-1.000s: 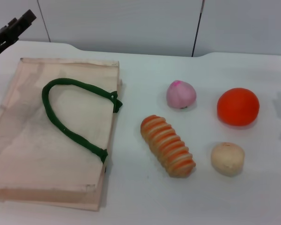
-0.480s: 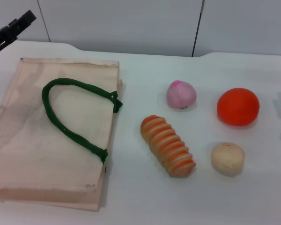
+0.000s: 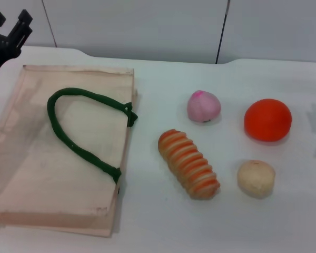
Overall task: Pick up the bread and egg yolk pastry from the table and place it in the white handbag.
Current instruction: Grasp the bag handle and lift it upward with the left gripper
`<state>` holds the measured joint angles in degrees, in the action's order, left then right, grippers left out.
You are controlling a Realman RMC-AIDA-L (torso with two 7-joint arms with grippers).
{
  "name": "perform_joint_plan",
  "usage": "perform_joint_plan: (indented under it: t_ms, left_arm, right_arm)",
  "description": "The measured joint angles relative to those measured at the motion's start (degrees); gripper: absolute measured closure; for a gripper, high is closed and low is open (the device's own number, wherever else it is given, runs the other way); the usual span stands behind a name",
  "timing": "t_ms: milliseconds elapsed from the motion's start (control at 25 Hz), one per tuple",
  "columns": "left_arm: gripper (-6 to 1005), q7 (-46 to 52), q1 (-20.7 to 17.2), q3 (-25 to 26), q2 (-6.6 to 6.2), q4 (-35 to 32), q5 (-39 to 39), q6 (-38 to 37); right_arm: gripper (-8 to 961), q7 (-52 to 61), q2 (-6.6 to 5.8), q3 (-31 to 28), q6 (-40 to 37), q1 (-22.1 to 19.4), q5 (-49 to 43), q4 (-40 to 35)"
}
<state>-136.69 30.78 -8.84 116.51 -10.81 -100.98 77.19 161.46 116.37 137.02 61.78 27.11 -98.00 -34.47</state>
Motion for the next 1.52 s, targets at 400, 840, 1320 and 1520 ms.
perform_joint_plan:
  t_ms: [400, 840, 1320, 1520]
  left_arm:
    - [301, 0.87, -0.5, -0.3, -0.17, 0.66, -1.76, 0.83]
    - [303, 8.49, -0.57, -0.85, -0.86, -0.62, 0.07, 0.29]
    - [305, 44.97, 0.38, -0.82, -1.36, -16.53, 16.73, -0.53]
    - [306, 46.21, 0.59, -0.82, -1.47, -16.85, 17.45, -0.76]
  right_arm:
    - [71, 0.0, 0.0, -0.09, 0.07, -0.16, 0.0, 0.04]
    - [71, 0.0, 0.0, 0.04, 0.1, -0.13, 0.0, 0.0]
    - [71, 0.0, 0.0, 0.26, 0.1, 0.13, 0.0, 0.1]
    - [71, 0.0, 0.0, 0.27, 0.1, 0.12, 0.0, 0.05]
